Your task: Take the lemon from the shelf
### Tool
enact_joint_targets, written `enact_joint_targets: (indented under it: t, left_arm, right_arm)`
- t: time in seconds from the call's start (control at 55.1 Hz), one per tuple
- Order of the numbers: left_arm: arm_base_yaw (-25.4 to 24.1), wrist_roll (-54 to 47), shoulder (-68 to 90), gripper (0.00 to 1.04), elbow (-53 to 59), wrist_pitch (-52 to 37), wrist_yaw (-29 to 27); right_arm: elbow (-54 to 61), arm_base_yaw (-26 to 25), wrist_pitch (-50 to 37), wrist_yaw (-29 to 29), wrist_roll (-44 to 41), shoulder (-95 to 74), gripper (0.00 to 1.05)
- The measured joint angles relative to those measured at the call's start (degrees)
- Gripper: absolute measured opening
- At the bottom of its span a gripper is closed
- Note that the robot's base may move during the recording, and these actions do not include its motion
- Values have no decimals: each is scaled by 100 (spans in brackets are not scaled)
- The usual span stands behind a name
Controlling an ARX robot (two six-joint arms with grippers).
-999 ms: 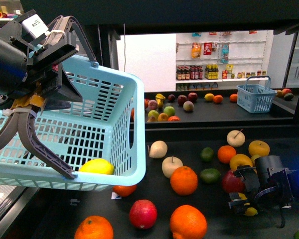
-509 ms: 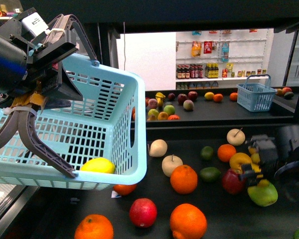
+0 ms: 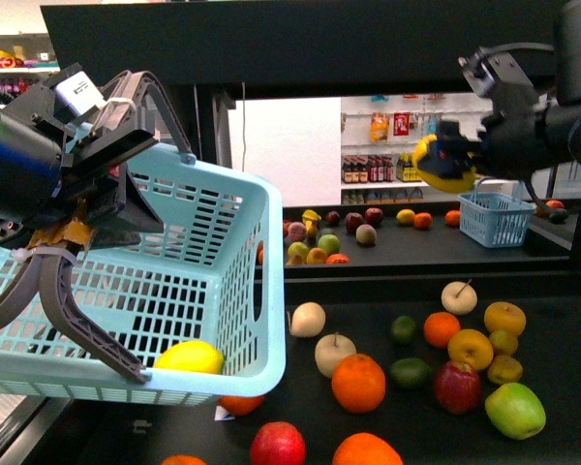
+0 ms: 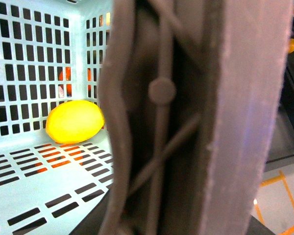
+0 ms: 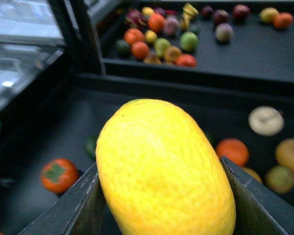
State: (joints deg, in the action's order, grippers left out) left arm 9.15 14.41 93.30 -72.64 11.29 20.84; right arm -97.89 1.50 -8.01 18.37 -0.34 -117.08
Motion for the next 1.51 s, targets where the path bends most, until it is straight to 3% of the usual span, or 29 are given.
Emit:
enact_joint_targets:
  t: [0.254, 0.545, 0.89, 1.235, 1.507]
  left_arm:
    - [0, -2, 0, 28, 0, 0, -2]
    - [0, -2, 0, 28, 0, 0, -2]
    - [0, -2, 0, 28, 0, 0, 0]
    - [0, -2, 0, 28, 0, 0, -4]
    - [0, 0, 0, 28, 0, 0, -2]
  right_arm:
    - [-553, 981, 632, 422, 310, 267, 61]
    - [-1180, 1777, 1064, 389, 452, -188, 60]
    - [-1805, 2310, 1480, 273, 485, -846, 60]
    - [-2061, 2428, 1755, -35, 409, -1290, 60]
    - [-2052, 2404, 1550, 140, 391, -1294, 98]
